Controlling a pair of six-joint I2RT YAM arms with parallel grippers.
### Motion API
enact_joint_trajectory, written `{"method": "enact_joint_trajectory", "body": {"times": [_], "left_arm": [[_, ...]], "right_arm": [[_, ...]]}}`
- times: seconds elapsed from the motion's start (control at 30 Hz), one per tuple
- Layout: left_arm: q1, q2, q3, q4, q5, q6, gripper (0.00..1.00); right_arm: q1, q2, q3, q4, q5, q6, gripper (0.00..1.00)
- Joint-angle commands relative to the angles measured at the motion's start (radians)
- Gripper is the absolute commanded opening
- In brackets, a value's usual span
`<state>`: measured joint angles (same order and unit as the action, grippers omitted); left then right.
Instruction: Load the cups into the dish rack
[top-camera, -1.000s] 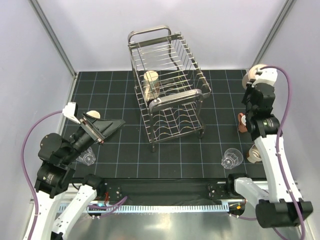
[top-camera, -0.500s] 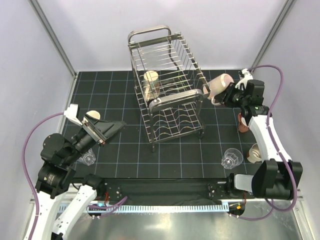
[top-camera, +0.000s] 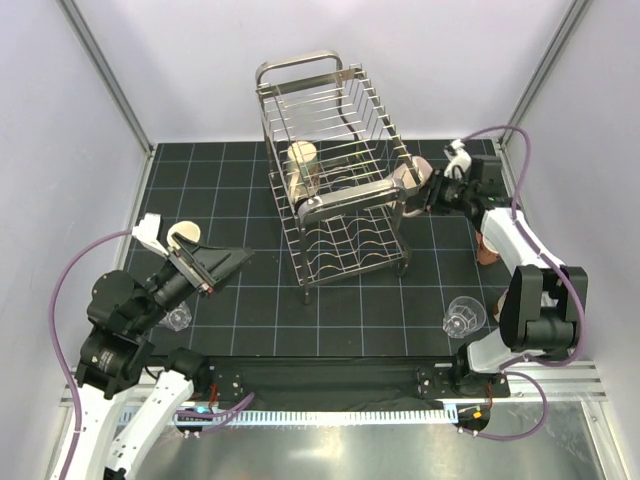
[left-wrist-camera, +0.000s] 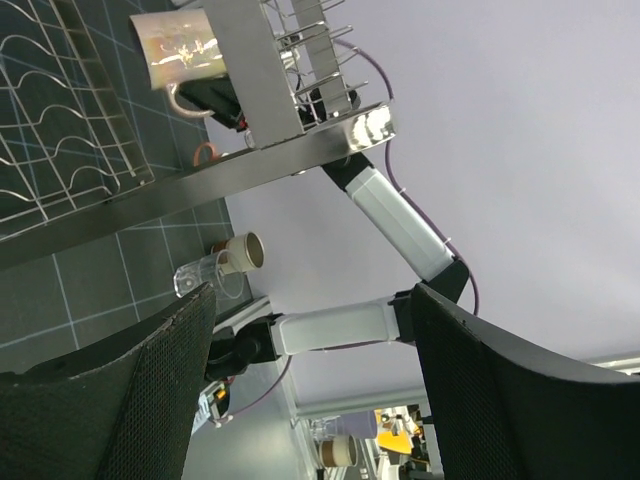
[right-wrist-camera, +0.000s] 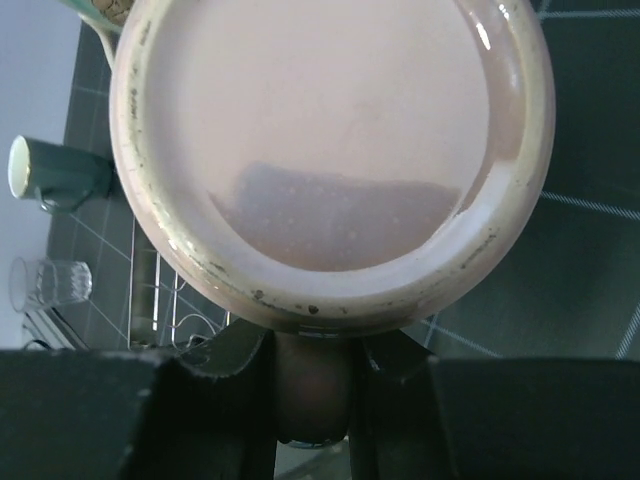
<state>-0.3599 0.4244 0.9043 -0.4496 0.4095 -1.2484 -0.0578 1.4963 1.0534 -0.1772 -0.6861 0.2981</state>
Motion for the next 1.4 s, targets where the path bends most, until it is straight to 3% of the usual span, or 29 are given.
{"method": "enact_joint_trajectory", "body": {"times": [0.0,0.3,0.73,0.93,0.97,1.07,1.37], "left_arm": [[-0.004,-0.018,-0.018,-0.004,-0.008,0.009,0.77],[-0.004,-0.021,-0.028,-0.012,-0.008,0.014,0.77],[-0.004,-0.030,-0.047,-0.043,-0.025,0.021,0.79],[-0.004,-0.030,-0.047,-0.047,-0.028,0.023,0.79],[-0.004,-0.030,-0.050,-0.047,-0.028,0.023,0.79],[-0.002,-0.029,-0.053,-0.047,-0.029,0.023,0.79],[-0.002,-0.032,-0.047,-0.118,-0.077,0.046,0.79]], "right_arm": [[0.114,0.013,0.154,0.021,0.002,-0.152,0.04],[0.245,0.171,0.299,-0.119,0.198,-0.264,0.04],[0.372,0.234,0.260,-0.125,0.468,-0.346,0.05],[0.374,0.219,0.231,-0.110,0.462,-0.336,0.23],[0.377,0.207,0.226,-0.107,0.465,-0.336,0.31],[0.374,0.187,0.217,-0.104,0.448,-0.332,0.44],[0.371,0.131,0.192,-0.081,0.381,-0.271,0.59]]}}
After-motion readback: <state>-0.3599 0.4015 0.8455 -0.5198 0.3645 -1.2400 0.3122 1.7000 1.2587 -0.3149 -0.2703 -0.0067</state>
